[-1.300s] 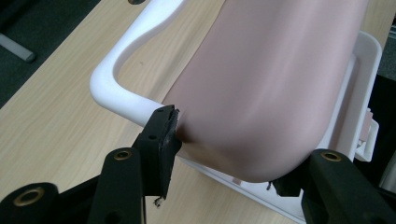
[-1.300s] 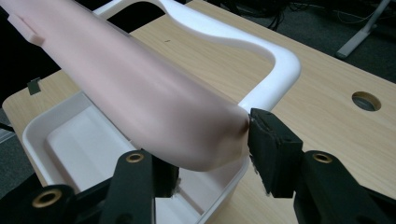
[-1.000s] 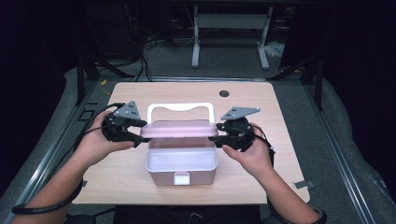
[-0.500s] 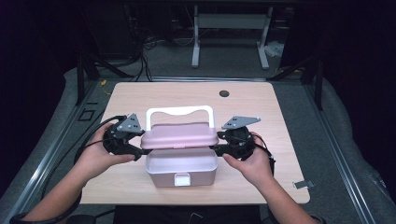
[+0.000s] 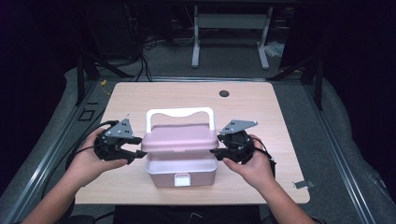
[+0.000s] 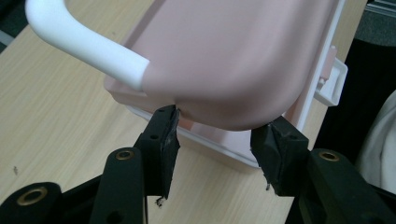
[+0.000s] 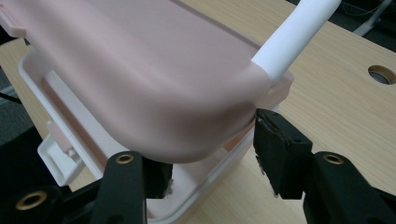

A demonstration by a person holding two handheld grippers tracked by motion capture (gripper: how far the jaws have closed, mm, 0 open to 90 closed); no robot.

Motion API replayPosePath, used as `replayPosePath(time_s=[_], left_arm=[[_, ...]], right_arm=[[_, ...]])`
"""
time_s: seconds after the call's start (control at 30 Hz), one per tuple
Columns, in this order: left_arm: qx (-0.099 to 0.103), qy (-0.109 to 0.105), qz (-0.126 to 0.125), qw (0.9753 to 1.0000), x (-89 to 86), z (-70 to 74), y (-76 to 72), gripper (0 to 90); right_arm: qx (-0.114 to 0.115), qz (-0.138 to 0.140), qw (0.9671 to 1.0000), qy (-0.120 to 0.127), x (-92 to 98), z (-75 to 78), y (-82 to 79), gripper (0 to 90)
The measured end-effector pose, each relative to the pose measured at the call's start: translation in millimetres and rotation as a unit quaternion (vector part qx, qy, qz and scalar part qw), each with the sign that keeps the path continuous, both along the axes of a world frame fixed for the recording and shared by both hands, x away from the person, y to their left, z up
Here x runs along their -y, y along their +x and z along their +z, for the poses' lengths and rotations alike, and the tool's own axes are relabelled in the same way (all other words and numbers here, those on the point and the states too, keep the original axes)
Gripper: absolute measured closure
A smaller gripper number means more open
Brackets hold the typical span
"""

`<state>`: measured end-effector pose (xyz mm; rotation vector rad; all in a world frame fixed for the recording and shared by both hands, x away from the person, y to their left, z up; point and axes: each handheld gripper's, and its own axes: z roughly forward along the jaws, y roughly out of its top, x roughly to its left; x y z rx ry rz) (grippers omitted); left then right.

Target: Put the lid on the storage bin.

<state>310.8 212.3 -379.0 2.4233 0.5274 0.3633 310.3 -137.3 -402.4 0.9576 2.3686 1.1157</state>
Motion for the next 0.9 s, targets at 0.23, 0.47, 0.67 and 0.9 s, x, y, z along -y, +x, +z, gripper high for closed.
replayPosePath(time_s=[0.23, 0.47, 0.67, 0.9], left_arm=[[0.003, 0.002, -0.002, 1.0, 1.7, -7.4, -2.4, 51.5], [-0.009, 0.001, -0.006, 0.9999, 1.0, -12.3, -5.8, 50.5], [-0.024, 0.011, -0.01, 0.9996, 1.5, -24.0, -9.0, 49.1], [-0.037, 0.009, -0.012, 0.9992, -6.7, -36.6, -19.6, 44.5]], right_arm=[[-0.008, 0.007, 0.9997, -0.021, 4.9, -12.1, -10.1, 47.4], [-0.039, 0.004, 0.9992, 0.011, 21.8, -17.1, -19.4, 47.5], [-0.041, 0.002, 0.999, 0.02, 32.9, -18.3, -31.5, 47.5], [-0.043, -0.008, 0.9989, 0.019, 38.7, -19.4, -32.5, 47.5]])
